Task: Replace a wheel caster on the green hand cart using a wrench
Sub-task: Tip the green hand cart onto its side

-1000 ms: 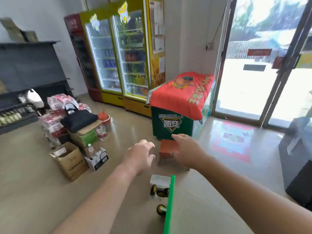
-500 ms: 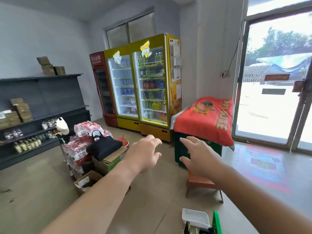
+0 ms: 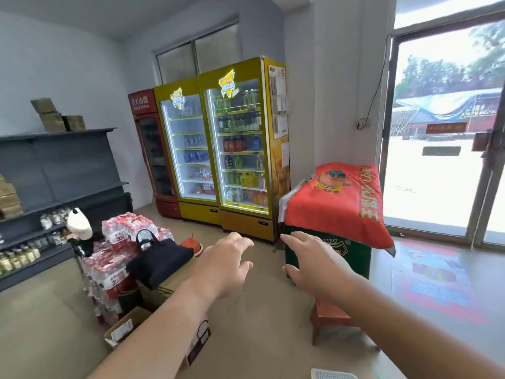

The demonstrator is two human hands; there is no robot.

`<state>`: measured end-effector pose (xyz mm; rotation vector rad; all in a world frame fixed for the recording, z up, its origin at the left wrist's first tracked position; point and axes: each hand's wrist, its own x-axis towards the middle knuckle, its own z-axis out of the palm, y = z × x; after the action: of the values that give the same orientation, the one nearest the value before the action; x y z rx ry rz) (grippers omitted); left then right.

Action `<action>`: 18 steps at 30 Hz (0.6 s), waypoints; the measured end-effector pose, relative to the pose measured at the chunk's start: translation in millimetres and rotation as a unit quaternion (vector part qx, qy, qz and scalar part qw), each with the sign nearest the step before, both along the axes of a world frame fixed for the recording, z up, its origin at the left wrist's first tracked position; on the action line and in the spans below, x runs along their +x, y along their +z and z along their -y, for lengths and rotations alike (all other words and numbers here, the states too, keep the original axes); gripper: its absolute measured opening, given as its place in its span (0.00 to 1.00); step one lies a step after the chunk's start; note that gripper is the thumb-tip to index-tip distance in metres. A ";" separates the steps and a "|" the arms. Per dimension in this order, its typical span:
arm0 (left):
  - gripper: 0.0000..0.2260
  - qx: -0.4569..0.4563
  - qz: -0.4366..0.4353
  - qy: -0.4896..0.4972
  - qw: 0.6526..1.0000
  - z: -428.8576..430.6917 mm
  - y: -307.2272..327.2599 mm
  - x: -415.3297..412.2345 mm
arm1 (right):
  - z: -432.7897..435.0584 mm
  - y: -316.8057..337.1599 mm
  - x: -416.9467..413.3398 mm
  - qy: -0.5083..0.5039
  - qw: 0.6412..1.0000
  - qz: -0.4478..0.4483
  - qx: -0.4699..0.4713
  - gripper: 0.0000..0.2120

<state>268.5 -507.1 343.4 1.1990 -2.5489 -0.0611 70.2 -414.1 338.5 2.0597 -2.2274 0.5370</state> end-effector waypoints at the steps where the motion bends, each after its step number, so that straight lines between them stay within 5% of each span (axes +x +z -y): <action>1: 0.20 -0.006 0.001 -0.010 1.000 20.1 1.0 -8.2 | 17.8 -0.7 -7.4 -0.005 1.000 -0.004 -0.004 0.33; 10: 0.22 -0.011 -0.009 -0.103 0.995 194.0 12.8 -111.4 | 165.1 14.9 -93.4 -0.098 0.995 0.005 -0.012 0.33; 18: 0.23 -0.010 -0.017 -0.270 0.963 307.6 5.7 -261.0 | 212.9 4.4 -188.2 -0.265 0.964 0.021 -0.018 0.32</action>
<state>7.6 -814.7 349.0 0.4586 -2.7583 -0.1775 -118.0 -627.0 342.9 1.3470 -2.6172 0.5608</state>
